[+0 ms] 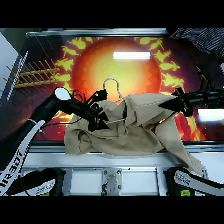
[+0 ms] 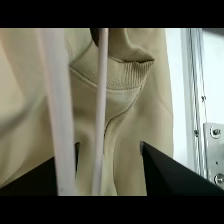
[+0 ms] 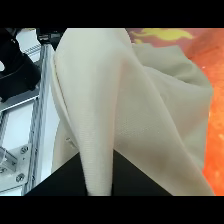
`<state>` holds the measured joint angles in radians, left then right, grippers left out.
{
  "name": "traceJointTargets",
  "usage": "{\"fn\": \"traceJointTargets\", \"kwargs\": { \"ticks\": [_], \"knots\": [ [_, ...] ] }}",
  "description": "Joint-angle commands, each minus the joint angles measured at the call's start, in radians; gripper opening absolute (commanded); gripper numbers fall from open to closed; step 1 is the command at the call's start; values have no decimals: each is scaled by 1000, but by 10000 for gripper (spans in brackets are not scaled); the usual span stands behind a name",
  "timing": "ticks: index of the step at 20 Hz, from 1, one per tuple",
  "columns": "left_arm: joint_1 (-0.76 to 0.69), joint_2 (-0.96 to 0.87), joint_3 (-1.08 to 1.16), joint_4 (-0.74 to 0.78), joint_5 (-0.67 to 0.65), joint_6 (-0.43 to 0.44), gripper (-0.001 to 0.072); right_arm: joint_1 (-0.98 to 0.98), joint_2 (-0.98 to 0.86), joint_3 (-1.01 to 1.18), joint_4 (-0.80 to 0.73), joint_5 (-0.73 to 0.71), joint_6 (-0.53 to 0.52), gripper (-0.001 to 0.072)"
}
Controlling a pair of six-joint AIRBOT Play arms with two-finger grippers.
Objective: Fold the clothes and pants, and hang the long-sleeved shirts on hangers.
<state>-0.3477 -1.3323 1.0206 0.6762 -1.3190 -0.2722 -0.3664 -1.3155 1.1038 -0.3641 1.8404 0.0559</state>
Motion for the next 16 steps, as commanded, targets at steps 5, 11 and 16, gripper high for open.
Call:
{"fn": "traceJointTargets", "kwargs": {
  "ticks": [5, 11, 16],
  "knots": [
    [44, 1, 0, 3, 0, -165, 393, -1, 0, 1, 10, -11, 12, 27],
    [118, 42, 0, 0, -20, -200, 393, -1, 0, 1, 9, -21, 49, 26],
    [225, 161, 0, 2, 129, -372, 391, -1, 0, 1, 11, -39, 49, 26]
  ]
}}
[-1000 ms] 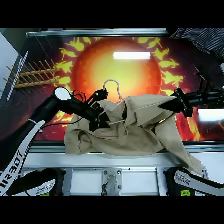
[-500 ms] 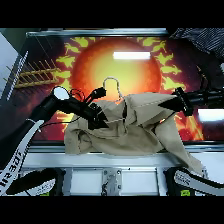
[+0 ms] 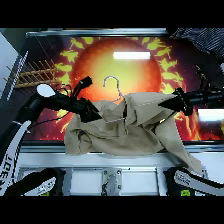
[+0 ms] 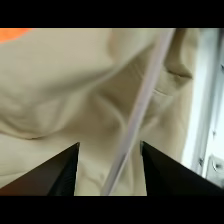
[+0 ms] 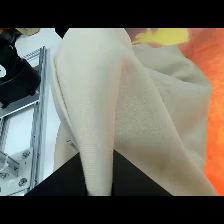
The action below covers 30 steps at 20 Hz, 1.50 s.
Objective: Fold the clothes and pants, and hang the long-sleeved shirts on hangers.
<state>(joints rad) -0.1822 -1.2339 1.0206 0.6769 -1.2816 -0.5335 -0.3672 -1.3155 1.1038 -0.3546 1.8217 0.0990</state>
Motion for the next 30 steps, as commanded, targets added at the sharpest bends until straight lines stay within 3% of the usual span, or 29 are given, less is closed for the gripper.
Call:
{"fn": "traceJointTargets", "kwargs": {
  "ticks": [1, 4, 7, 10, 13, 18, 22, 30],
  "knots": [
    [85, 96, 0, 4, 126, -157, 391, 0, 0, 1, 5, -22, 5, 26],
    [141, 195, -1, 15, 204, -303, 391, 0, 15, 1, 55, -75, 5, 26],
    [90, 268, -1, 146, 248, -510, 389, 0, 50, 2, 129, -164, 2, 26],
    [-83, 294, -1, 383, 300, -826, 390, 2, 108, 1, 136, -254, 3, 26],
    [-270, 248, 0, 485, 391, -1128, 390, 2, 172, 1, 135, -328, 6, 26],
    [-478, 105, 0, 481, 653, -1322, 389, 2, 229, 1, 135, -351, 6, 27],
    [-527, 46, 0, 481, 746, -1442, 389, 2, 229, 1, 134, -351, 6, 27],
    [-542, 43, 0, 475, 796, -1462, 362, 2, 228, 1, 131, -348, 6, 27]
  ]
}}
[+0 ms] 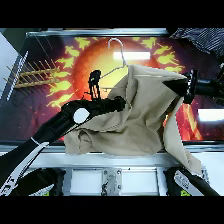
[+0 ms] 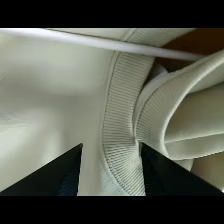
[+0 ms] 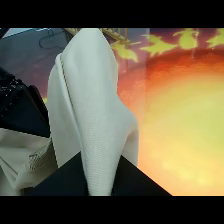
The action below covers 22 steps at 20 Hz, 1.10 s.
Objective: Fold the clothes and pants, and hang the long-sleeved shirts on hangers.
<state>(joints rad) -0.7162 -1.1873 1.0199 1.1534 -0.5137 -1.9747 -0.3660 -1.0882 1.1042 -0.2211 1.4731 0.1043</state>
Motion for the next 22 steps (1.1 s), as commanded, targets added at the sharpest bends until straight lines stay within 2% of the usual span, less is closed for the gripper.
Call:
{"fn": "traceJointTargets", "kwargs": {
  "ticks": [1, 8, 13, 14, 15, 16, 19, 22],
  "knots": [
    [-8, -3, 1, -2, 31, -23, 362, 1, 1, 1, -2, 1, 1, 27],
    [-31, -34, 2, -3, 42, -23, 362, 1, 0, 0, -3, 1, 2, 27],
    [-72, -81, 2, -2, 27, -23, 360, 1, 0, 0, -7, 1, 42, 27],
    [-72, -81, 1, -1, 2, -23, 291, 1, 0, 0, -7, 1, 42, 27],
    [-69, -80, 1, 0, -33, -23, 109, 1, 0, 0, -7, 0, 42, 28],
    [-62, -80, 1, 0, -62, -23, 36, 1, 0, 0, -7, 0, 42, 28],
    [-34, -60, 1, 6, -146, -23, 20, 0, 2, 0, -7, 0, 43, 27],
    [35, 23, 0, 98, -258, -23, 20, 0, 16, 0, -6, -3, 96, 26]
  ]
}}
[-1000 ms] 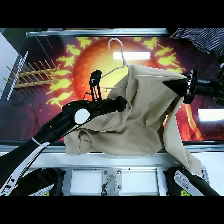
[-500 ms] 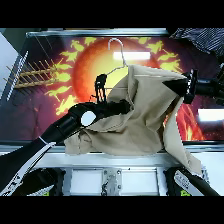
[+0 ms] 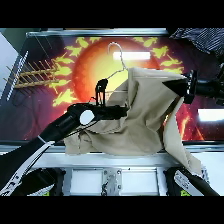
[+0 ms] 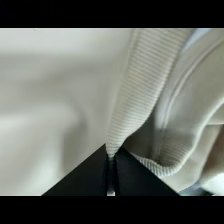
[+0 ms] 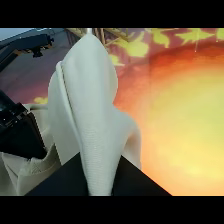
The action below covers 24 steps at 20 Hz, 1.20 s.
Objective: Fold the clothes and pants, and hang the long-sleeved shirts on hangers.
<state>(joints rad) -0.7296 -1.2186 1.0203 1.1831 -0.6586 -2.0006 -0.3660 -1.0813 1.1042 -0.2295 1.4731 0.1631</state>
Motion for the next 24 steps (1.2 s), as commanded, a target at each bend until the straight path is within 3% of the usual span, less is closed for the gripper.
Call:
{"fn": "traceJointTargets", "kwargs": {
  "ticks": [1, 5, 12, 18, 24],
  "knots": [
    [77, 86, 0, 99, -157, 3, 20, 0, 15, 0, 2, -3, 53, 26],
    [187, 195, -2, 153, -321, 7, 21, 22, 40, 0, 7, -3, 124, 26],
    [274, 245, -23, 150, -295, 7, 21, 134, 44, 0, 137, -100, 122, 25],
    [369, 245, -23, 147, -283, 41, 21, 139, 44, 1, 235, -67, 146, 25],
    [454, 242, -23, -79, -249, 212, 21, 141, 44, 1, 271, -44, 160, 25]
  ]
}}
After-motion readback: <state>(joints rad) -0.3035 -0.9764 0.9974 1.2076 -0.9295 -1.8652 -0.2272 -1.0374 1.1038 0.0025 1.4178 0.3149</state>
